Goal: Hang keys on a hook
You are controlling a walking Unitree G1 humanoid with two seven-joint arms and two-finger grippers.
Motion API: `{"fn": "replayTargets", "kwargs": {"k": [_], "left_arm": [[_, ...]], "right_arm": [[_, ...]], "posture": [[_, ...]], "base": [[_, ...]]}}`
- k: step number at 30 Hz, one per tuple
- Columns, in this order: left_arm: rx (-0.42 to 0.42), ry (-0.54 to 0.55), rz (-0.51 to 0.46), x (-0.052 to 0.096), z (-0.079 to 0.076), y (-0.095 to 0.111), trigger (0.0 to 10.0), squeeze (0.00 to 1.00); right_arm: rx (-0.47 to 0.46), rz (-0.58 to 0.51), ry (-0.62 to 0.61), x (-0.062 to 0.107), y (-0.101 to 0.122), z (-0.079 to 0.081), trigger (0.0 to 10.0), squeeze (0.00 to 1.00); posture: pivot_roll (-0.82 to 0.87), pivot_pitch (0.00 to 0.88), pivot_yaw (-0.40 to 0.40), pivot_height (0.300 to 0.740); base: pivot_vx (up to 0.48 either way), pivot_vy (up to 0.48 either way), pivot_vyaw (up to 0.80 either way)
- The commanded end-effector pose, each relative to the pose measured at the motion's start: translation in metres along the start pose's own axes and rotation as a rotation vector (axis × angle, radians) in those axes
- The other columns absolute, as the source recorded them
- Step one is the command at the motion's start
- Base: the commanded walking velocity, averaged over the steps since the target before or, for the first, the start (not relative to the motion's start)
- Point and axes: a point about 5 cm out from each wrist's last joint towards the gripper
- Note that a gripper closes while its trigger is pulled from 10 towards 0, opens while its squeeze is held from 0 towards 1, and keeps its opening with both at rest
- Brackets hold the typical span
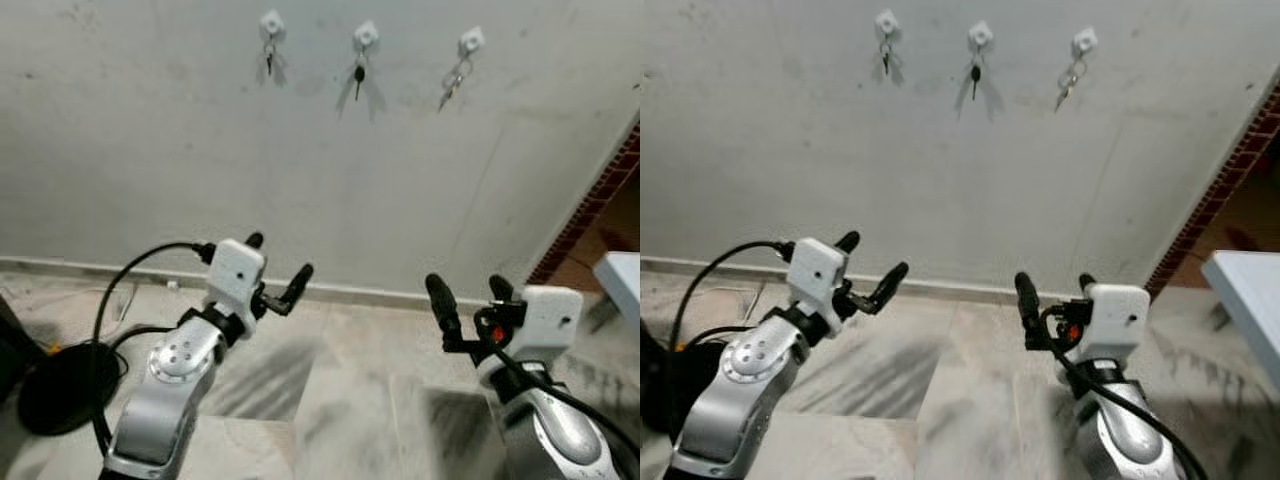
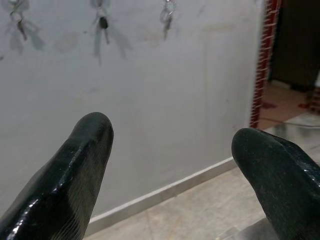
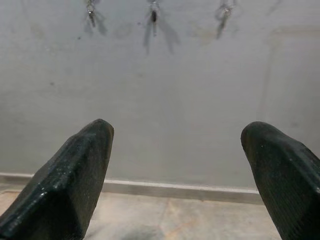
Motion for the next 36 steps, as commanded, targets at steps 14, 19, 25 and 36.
{"fn": "replayTargets", "kwargs": {"k": [14,19,25,36], "left_arm": [[-0.001,0.004,-0.022,-0.008,0.001,0.003,10.0,0.0],[0.004,0.011,-0.027,-0.01,0.002,0.004,10.0,0.0],[0.047,0.024,-0.035,-0.014,0.004,0.004,10.0,0.0],[0.103,0.035,-0.058,-0.031,0.012,0.008,10.0,0.0]], "right_arm": [[0.037,-0.027,-0.009,-0.008,0.007,-0.004,10.0,0.0],[0.04,-0.033,-0.013,-0.011,0.01,-0.007,10.0,0.0],[0.04,-0.042,-0.005,-0.014,0.012,-0.004,10.0,0.0],[0.055,-0.05,-0.023,-0.018,0.014,-0.007,10.0,0.0]], "posture": [[0.07,0.0,-0.055,0.74],[0.08,0.0,-0.063,0.74],[0.07,0.0,-0.062,0.74],[0.05,0.0,-0.05,0.74]], "base": [[-0.293,0.0,0.0],[-0.209,0.0,0.0],[0.0,0.0,0.0],[0.0,0.0,-0.63]]}}
Point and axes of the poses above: a point about 5 cm out from each wrist's last joint towards the gripper, its own x axis pointing back from the gripper into the wrist, its own y axis along the axis of the wrist's last joint, z = x × y, and after that the axes turned 14 degrees about -x, right-handed
